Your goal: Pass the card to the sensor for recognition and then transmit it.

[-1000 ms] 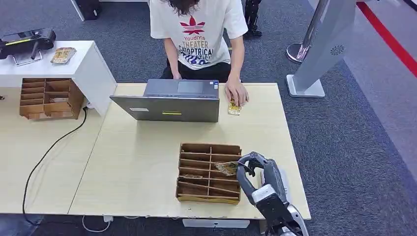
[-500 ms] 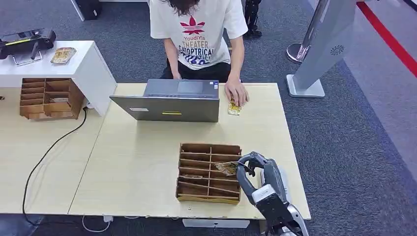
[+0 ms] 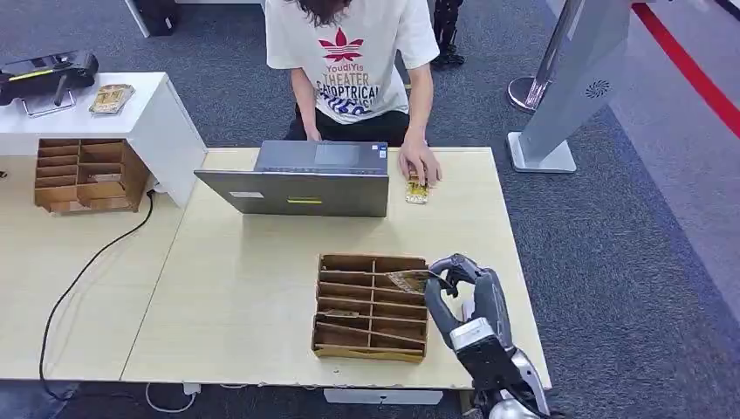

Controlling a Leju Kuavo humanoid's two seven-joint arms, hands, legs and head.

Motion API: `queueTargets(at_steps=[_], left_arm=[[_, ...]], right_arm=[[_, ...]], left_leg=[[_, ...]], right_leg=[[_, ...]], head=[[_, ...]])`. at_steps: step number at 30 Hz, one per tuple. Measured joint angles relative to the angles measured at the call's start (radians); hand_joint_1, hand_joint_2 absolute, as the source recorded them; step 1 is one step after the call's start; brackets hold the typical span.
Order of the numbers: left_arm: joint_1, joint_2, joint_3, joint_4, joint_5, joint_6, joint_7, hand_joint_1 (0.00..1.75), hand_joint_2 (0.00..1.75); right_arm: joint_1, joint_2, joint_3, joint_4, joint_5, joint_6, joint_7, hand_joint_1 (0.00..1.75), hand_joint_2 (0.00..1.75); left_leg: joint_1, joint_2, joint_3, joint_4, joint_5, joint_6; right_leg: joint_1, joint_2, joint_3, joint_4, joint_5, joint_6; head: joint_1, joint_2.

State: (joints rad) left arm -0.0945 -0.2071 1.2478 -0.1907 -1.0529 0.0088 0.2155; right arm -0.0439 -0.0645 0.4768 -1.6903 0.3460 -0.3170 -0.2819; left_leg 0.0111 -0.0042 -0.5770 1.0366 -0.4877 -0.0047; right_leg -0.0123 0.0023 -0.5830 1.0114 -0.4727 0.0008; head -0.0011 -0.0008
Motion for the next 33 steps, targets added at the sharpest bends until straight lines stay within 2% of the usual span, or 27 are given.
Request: queueTargets(at_steps=[18, 27, 33], left_arm=[[-0.001, 0.004, -0.028, 0.000, -0.055, -0.021, 0.000, 0.00, 0.00], [-0.002, 0.005, -0.079, 0.000, -0.123, -0.041, 0.000, 0.00, 0.00], [-0.004, 0.008, -0.124, 0.000, -0.174, -0.054, 0.003, 0.00, 0.00]], right_arm=[[-0.242, 0.076, 0.039, 0.124, 0.086, -0.009, 0.063, 1.75, 1.75], [-0.477, 0.166, 0.090, 0.319, 0.182, 0.024, 0.167, 1.75, 1.75], [-0.651, 0.214, 0.092, 0.527, 0.340, -0.010, 0.248, 1.75, 1.75]], left_leg=[[0.000, 0.000, 0.000, 0.000, 0.001, 0.000], [0.000, 0.000, 0.000, 0.000, 0.003, -0.001], [0.000, 0.000, 0.000, 0.000, 0.003, -0.001]], right_leg=[[0.000, 0.000, 0.000, 0.000, 0.000, 0.000], [0.000, 0.000, 0.000, 0.001, 0.002, -0.002], [0.000, 0.000, 0.000, 0.001, 0.002, -0.002]], head=[[0.000, 0.000], [0.000, 0.000], [0.000, 0.000]])
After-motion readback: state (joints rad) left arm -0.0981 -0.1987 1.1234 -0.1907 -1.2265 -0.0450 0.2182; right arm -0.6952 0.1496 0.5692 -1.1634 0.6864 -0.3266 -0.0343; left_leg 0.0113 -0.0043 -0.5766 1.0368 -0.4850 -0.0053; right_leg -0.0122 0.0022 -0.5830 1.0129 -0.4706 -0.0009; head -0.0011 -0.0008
